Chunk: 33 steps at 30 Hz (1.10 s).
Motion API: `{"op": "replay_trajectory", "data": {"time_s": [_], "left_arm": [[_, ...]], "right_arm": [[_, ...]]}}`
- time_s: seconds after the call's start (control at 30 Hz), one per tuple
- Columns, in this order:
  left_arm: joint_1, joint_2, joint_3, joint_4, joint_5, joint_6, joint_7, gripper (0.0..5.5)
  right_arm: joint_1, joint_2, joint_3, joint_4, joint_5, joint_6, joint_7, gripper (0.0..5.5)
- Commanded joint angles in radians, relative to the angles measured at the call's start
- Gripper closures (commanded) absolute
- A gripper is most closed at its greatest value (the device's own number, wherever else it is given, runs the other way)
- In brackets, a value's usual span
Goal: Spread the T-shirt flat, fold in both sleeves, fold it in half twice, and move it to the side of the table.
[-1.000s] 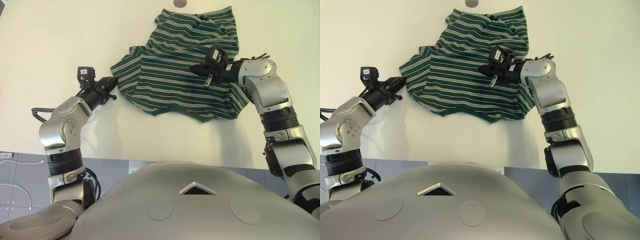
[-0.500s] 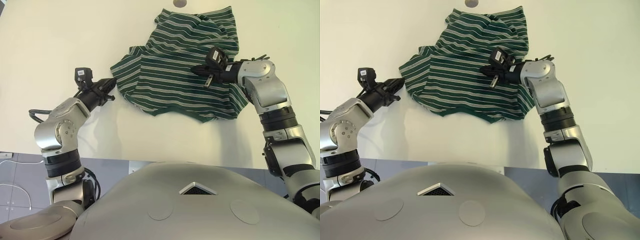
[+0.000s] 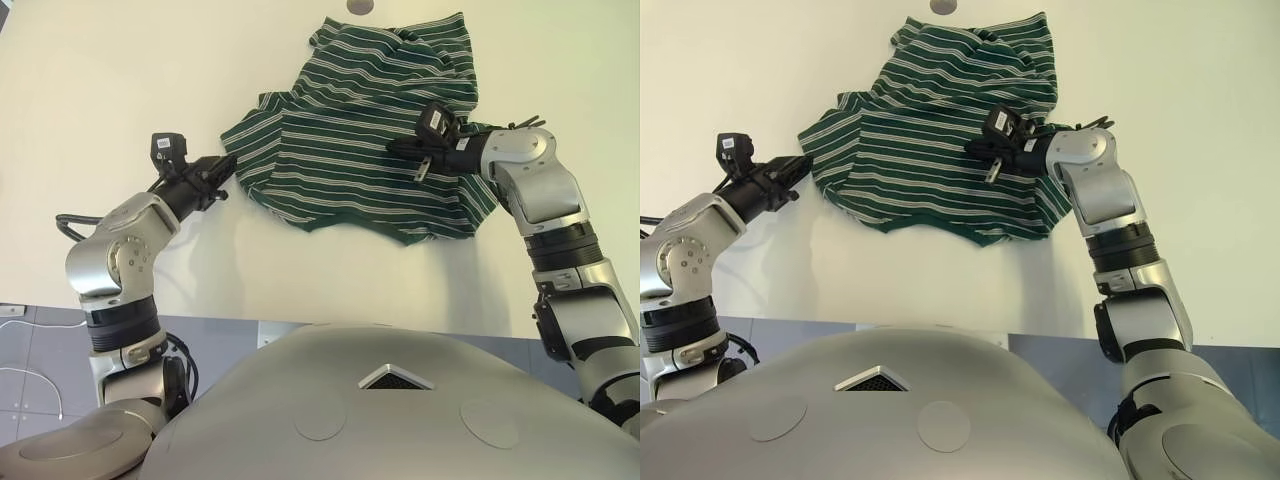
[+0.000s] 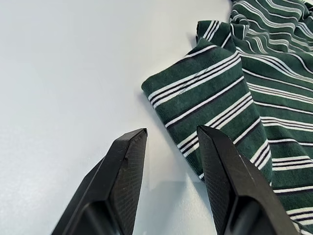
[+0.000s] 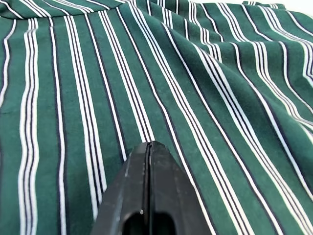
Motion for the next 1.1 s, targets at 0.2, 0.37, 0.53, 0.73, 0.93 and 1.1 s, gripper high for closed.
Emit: {"op": "replay_trajectory", "data": {"time_s": [0.2,0.37,0.53,0.73,0.93,1.1], "left_arm": [[-0.118,-0.045,-0.053,0.246,0.022,-0.067,-0.023,4.14],[-0.087,-0.042,-0.039,0.205,0.001,-0.083,-0.043,5.06],[0.017,-0.028,-0.001,0.036,-0.085,-0.05,-0.079,5.48],[0.187,0.073,0.051,-0.258,-0.21,0.031,-0.151,5.48],[0.259,0.128,0.122,-0.34,-0.281,0.065,-0.156,5.48],[0.262,0.238,0.0,-0.291,-0.174,0.042,-0.186,5.5]], "right_arm": [[-0.007,-0.02,0.042,-0.02,-0.024,-0.008,0.025,5.5],[0.021,-0.049,0.046,-0.044,-0.032,-0.016,0.049,5.5],[0.074,-0.147,0.066,-0.131,-0.017,0.001,0.163,5.5],[0.207,-0.324,0.084,-0.321,0.066,0.081,0.341,5.5],[0.202,-0.32,-0.021,-0.318,0.215,0.127,0.366,5.5],[-0.407,0.046,-0.235,0.339,0.267,0.188,-0.039,5.15]]}}
